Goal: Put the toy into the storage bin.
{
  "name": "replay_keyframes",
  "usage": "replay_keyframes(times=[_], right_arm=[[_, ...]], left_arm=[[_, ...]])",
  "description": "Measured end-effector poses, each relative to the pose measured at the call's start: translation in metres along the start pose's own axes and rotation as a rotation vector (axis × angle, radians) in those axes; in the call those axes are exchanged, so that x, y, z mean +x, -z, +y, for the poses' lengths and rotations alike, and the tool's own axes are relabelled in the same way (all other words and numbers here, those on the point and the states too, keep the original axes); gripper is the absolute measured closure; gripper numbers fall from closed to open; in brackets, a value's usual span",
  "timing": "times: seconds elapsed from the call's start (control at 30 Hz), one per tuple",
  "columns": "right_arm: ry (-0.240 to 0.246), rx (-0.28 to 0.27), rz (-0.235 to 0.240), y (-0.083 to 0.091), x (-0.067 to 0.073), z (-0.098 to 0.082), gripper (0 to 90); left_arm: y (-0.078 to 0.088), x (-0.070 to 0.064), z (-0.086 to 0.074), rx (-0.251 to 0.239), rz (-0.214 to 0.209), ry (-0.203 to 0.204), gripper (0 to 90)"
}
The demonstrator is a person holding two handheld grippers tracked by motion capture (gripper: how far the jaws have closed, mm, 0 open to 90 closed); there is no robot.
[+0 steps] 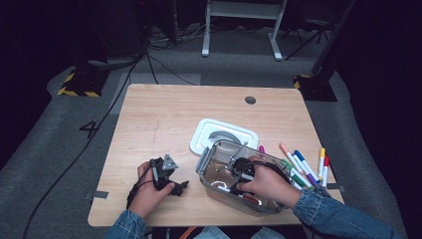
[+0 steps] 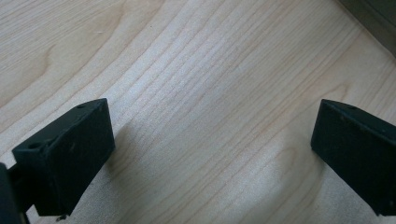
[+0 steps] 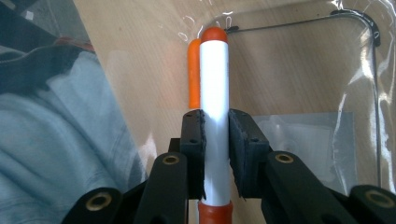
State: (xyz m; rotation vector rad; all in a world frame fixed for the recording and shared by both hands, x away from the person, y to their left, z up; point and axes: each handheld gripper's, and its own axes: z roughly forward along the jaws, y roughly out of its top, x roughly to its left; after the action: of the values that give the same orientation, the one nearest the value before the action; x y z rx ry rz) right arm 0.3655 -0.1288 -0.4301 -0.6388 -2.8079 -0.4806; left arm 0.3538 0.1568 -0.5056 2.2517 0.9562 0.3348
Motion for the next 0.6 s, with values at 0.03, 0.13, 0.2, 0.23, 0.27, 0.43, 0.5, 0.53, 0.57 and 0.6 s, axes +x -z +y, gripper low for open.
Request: replay_keyframes(times=[0.03,0.13,0.2,0.23,0.27,0.43,0.5,0.53,0.57,0.6], right_arm=[[0.0,0.003,-0.003,-0.001,0.0,0.0,76.7],[0.0,0.005,-0.005,-0.005,-0.001,0.0,76.7],[-0.004,0.003,0.0,-0.007,-0.002,0.0,76.7],[-0.002,0.007,-0.002,-0.008,-0.003,0.0,76.7],[-0.004,0.008,0.001,-0.009,-0.003,0.0,76.7],[-0.007,0.012,0.012,-0.013,-0.004,0.0,76.6],[-0.009,0.016,0.018,-0.015,-0.004,0.001,76.6],[-0.005,0.019,0.019,-0.016,-0.004,0.001,76.6],[-0.01,0.02,0.023,-0.017,-0.004,0.001,76.5],[-0.011,0.026,0.026,-0.018,-0.004,0.001,75.2]], left_arm=[[0.0,0.0,0.0,0.001,0.0,-0.001,0.0],[0.0,0.0,0.0,0.001,0.0,-0.001,0.0],[0.0,0.0,0.0,0.0,0.0,0.0,0.0],[0.0,0.0,0.0,0.001,0.0,-0.001,0.0],[0.0,0.0,0.0,0.0,0.0,0.0,0.0],[0.0,0.0,0.0,0.0,0.0,0.0,0.0],[0.0,0.0,0.0,0.001,0.0,-0.001,0.0],[0.0,0.0,0.0,0.0,0.0,0.0,0.0],[0.0,0.0,0.0,0.0,0.0,0.0,0.0],[0.0,0.0,0.0,0.001,0.0,-0.001,0.0]])
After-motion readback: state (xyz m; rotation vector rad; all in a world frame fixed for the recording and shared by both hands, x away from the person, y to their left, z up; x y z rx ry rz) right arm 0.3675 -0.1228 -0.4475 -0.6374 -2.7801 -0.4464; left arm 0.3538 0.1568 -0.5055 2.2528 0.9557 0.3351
